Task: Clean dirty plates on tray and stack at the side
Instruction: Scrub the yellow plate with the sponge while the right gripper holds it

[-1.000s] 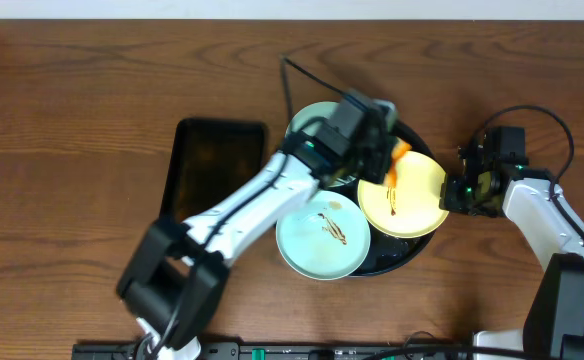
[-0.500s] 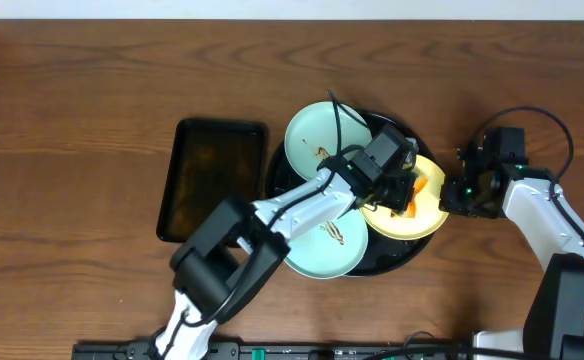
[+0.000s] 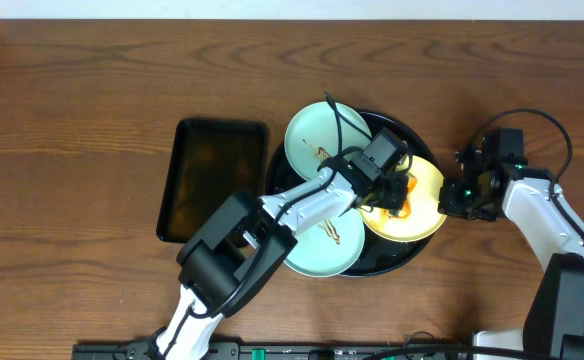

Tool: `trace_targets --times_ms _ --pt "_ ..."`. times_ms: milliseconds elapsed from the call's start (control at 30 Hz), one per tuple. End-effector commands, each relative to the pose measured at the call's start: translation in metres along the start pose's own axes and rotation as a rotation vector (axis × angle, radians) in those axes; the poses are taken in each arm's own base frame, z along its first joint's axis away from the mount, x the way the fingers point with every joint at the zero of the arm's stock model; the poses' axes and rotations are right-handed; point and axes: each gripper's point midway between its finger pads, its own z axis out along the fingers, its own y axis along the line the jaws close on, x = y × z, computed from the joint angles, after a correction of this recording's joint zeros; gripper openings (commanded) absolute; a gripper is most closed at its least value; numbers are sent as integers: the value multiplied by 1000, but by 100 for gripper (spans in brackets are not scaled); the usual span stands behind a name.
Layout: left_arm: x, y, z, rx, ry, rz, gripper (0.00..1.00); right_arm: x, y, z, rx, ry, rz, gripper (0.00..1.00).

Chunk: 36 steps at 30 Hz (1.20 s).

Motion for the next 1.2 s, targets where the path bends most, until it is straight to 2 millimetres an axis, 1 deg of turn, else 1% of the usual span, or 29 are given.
trace_targets --times_ms 0,67,133,233,267,333,433,533,633,733,800,867,933,1000,1067,1167 --pt "-21 43 -1 -123 -64 -90 7 7 -13 4 57 29 8 1" --pt "-26 49 -4 -126 -73 -122 8 8 -13 4 57 31 9 1" --pt "-28 49 -5 -113 -69 -132 8 8 -13 4 57 30 9 1" --pt "-22 40 -6 -52 -27 -136 7 7 -13 4 57 29 8 1" --pt "-16 33 -6 -18 6 -138 7 7 -13 4 57 29 8 1" --pt "3 13 -6 73 100 -138 8 8 -13 4 57 30 9 1" --pt "37 -10 -7 151 243 -143 7 7 -13 4 57 29 8 1" --pt "65 -15 -8 126 336 -154 8 7 -13 4 57 29 8 1" --pt "87 -13 -10 85 405 -168 7 8 -13 4 57 30 8 1" --pt "98 -15 -12 71 441 -168 7 7 -13 4 57 29 8 1" --pt "101 -19 -12 87 452 -149 8 7 -13 4 57 29 8 1" --pt "98 -21 -11 101 436 -117 8 7 -13 4 57 29 8 1" --pt "85 -19 -6 92 378 -93 8 8 -13 4 57 30 9 1" --pt "66 -16 -1 81 292 -66 7 8 -13 4 57 32 9 1" --pt "40 -11 3 66 188 -45 8 9 -13 3 58 36 10 1" --pt "9 1 3 28 64 -39 7 11 -13 3 58 44 11 1"
